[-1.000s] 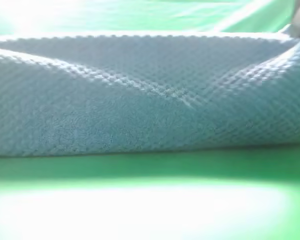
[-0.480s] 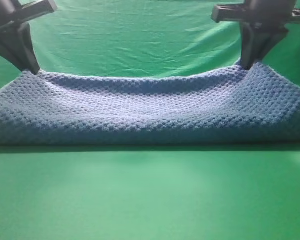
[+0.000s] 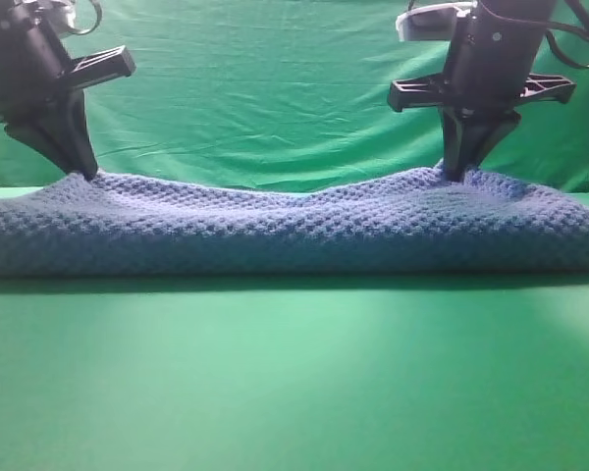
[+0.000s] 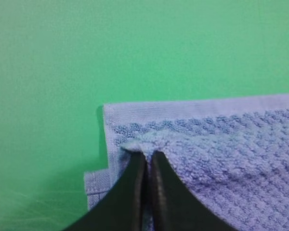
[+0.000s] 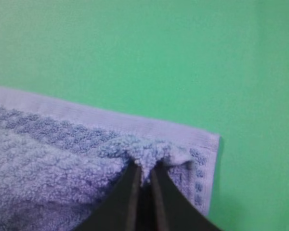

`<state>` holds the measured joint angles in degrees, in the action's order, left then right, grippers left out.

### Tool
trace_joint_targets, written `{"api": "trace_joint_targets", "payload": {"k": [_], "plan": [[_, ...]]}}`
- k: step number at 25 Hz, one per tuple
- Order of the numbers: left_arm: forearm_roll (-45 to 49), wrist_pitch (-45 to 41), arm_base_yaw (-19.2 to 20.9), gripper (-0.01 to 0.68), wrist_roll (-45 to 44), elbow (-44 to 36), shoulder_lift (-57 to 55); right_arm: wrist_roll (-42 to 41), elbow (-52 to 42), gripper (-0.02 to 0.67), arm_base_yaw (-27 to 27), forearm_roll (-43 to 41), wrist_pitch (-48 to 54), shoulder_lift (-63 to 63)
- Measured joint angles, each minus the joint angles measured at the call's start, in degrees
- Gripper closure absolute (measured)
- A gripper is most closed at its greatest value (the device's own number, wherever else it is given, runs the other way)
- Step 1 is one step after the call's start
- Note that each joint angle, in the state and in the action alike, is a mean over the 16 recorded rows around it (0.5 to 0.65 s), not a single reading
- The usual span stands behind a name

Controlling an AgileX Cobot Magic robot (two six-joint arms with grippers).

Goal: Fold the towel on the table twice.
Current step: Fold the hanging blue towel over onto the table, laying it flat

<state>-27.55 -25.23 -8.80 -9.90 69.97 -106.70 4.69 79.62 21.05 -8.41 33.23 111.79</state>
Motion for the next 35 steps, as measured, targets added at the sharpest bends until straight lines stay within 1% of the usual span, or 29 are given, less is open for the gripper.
{"api": "trace_joint_targets", "payload": {"k": [7, 10, 13, 18, 21, 23, 25, 27, 29, 31, 35], "plan": [[0.2, 1.1, 0.0, 0.666, 0.0, 0.2, -1.5, 0.1, 1.1, 0.642, -0.2, -0.1, -0.3, 1.6], [0.7, 1.2, 0.0, 0.627, 0.0, 0.2, -1.7, 0.3, 1.1, 0.607, -0.4, -0.2, -0.2, 1.6], [1.6, 1.0, 0.0, 0.534, -0.1, 0.2, -1.5, 0.8, 1.1, 0.524, -0.5, -0.5, 0.0, 1.4], [3.6, -0.4, 0.0, 0.335, -0.1, 0.2, 0.3, 3.4, 1.1, 0.326, -0.8, -3.1, 1.5, -0.3], [4.9, -1.6, 0.0, 0.232, -0.1, 0.2, 2.7, 5.6, 1.1, 0.205, -1.0, -5.5, 3.2, -2.5], [5.6, -2.5, 0.0, 0.179, -0.1, 0.2, 5.0, 7.0, 1.1, 0.142, -1.1, -7.2, 4.9, -4.5], [6.2, -3.6, 0.0, 0.15, -0.1, 0.2, 7.8, 8.4, 1.1, 0.1, -1.1, -8.8, 6.9, -7.0], [6.6, -4.9, 0.0, 0.154, -0.1, 0.2, 11.1, 9.7, 1.1, 0.091, -1.2, -10.4, 9.3, -9.9], [6.9, -6.2, 0.0, 0.195, -0.1, 0.2, 14.7, 10.9, 1.1, 0.118, -1.2, -11.7, 11.9, -13.3], [7.0, -7.6, 0.0, 0.263, -0.1, 0.2, 18.6, 11.6, 1.1, 0.179, -1.2, -12.5, 14.6, -16.9], [7.0, -10.6, 0.0, 0.416, -0.1, 0.2, 26.5, 11.6, 1.1, 0.335, -1.2, -11.9, 19.7, -24.6]]}}
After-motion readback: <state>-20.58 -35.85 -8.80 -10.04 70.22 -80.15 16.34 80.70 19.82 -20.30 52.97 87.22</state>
